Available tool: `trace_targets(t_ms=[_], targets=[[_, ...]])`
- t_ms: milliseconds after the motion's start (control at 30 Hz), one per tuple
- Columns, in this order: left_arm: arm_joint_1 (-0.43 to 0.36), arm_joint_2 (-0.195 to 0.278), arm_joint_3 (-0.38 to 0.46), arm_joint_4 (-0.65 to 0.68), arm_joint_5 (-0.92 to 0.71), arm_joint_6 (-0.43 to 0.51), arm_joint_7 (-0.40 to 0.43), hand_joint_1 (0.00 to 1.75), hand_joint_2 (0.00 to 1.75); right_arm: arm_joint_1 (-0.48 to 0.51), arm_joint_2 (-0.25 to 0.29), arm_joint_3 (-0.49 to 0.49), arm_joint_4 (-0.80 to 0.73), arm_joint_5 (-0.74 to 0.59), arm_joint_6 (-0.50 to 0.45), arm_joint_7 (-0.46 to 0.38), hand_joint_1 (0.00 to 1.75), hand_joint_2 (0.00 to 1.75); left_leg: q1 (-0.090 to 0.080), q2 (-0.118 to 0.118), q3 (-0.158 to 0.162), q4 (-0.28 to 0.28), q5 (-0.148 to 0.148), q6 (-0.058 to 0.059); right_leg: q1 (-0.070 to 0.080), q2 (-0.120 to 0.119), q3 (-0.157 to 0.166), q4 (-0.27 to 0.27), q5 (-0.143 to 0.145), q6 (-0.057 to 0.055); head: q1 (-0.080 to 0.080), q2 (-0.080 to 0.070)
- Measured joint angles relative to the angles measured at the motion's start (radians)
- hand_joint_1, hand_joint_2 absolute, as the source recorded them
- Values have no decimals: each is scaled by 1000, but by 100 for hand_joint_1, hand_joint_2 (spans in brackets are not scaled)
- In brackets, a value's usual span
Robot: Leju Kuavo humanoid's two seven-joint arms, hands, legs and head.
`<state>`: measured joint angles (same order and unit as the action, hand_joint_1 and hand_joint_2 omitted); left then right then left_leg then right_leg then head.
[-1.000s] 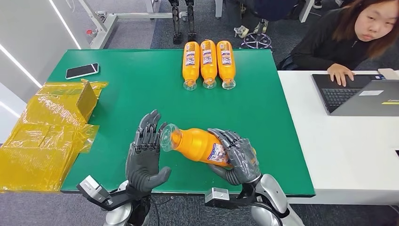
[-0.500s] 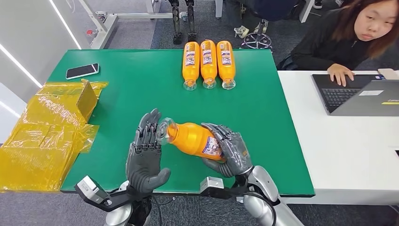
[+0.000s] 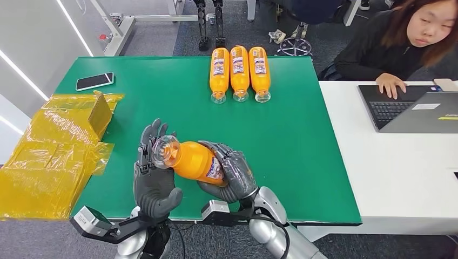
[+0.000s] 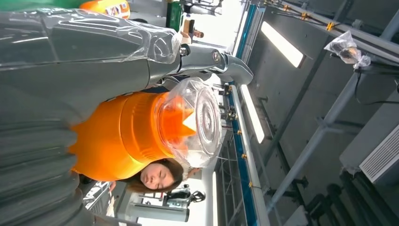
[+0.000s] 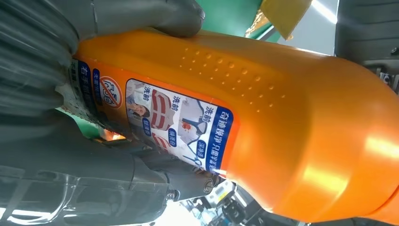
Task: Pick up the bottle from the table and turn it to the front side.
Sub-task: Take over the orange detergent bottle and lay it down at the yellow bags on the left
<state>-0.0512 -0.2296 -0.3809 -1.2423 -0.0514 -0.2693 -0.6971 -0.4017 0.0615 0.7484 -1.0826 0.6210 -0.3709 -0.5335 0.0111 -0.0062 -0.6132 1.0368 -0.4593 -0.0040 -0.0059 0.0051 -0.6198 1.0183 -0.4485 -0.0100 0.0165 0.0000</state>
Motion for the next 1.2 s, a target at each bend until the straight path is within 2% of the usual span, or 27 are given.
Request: trace_targets(t_ms=[300, 367, 400, 433, 500, 533, 833, 867, 967, 1000, 1067, 1200], targets=[[-11, 0, 12, 14, -2, 13, -2, 2, 175, -20, 9, 20, 13, -27, 15, 0, 175, 175, 0, 0, 0, 0, 0, 0, 0, 0, 0, -1, 0, 0, 0, 0], [-11, 1, 12, 22, -2, 24, 1, 68, 175, -24, 11, 26, 13, -30, 18, -3, 175, 175, 0, 0, 0, 0, 0, 0, 0, 0, 0, -1, 0, 0, 0, 0], [-12, 1, 13, 29, -3, 32, 3, 88, 175, -26, 13, 30, 13, -31, 20, -4, 175, 175, 0, 0, 0, 0, 0, 0, 0, 0, 0, 0, 0, 0, 0, 0], [-12, 2, 13, 36, -3, 39, 4, 86, 175, -28, 15, 34, 11, -32, 23, -5, 175, 175, 0, 0, 0, 0, 0, 0, 0, 1, 0, 0, 0, 0, 0, 0], [-13, 4, 14, 50, -6, 57, 4, 20, 175, -29, 16, 43, 6, -31, 29, -5, 175, 175, 0, 0, 0, 0, 0, 0, 0, 0, 0, 0, 0, 0, 0, 0], [-15, 6, 14, 57, -10, 69, 4, 0, 175, -28, 16, 49, 2, -30, 33, -5, 175, 175, 0, 0, 0, 0, 0, 0, 0, 1, 0, 0, 0, 0, 0, 0], [-22, 20, 19, 90, -32, 123, 4, 0, 175, -8, 15, 89, -72, -6, 85, 35, 175, 175, 0, 1, 0, 0, 0, 0, 0, 1, 0, 0, 0, 0, 0, 0], [-22, 21, 19, 91, -32, 125, 4, 8, 175, -6, 15, 91, -78, -6, 89, 37, 175, 175, 0, 1, 0, 0, 0, 0, 0, 1, 0, 0, 0, 0, 0, 0], [-22, 25, 19, 93, -32, 132, 4, 137, 175, 1, 15, 93, -93, -6, 102, 40, 175, 175, 0, 1, 0, 0, 0, 0, 0, 1, 0, -1, 0, 0, 0, 0], [-22, 26, 19, 94, -31, 132, 5, 172, 175, 3, 14, 93, -97, -6, 106, 41, 175, 175, 0, 1, 0, 0, 0, 0, 0, 1, 0, -1, 0, 0, 0, 0], [-22, 26, 19, 94, -24, 131, 7, 175, 175, 8, 13, 93, -105, -6, 112, 44, 175, 175, 0, 1, 0, 0, 0, 0, 0, 1, 0, -1, 0, 0, 0, 0], [-18, 27, 19, 94, -10, 128, 7, 164, 175, 17, 10, 93, -121, -2, 127, 58, 175, 175, 0, 1, 0, 0, 0, 0, 0, 1, 0, -1, 0, 0, 0, 0]])
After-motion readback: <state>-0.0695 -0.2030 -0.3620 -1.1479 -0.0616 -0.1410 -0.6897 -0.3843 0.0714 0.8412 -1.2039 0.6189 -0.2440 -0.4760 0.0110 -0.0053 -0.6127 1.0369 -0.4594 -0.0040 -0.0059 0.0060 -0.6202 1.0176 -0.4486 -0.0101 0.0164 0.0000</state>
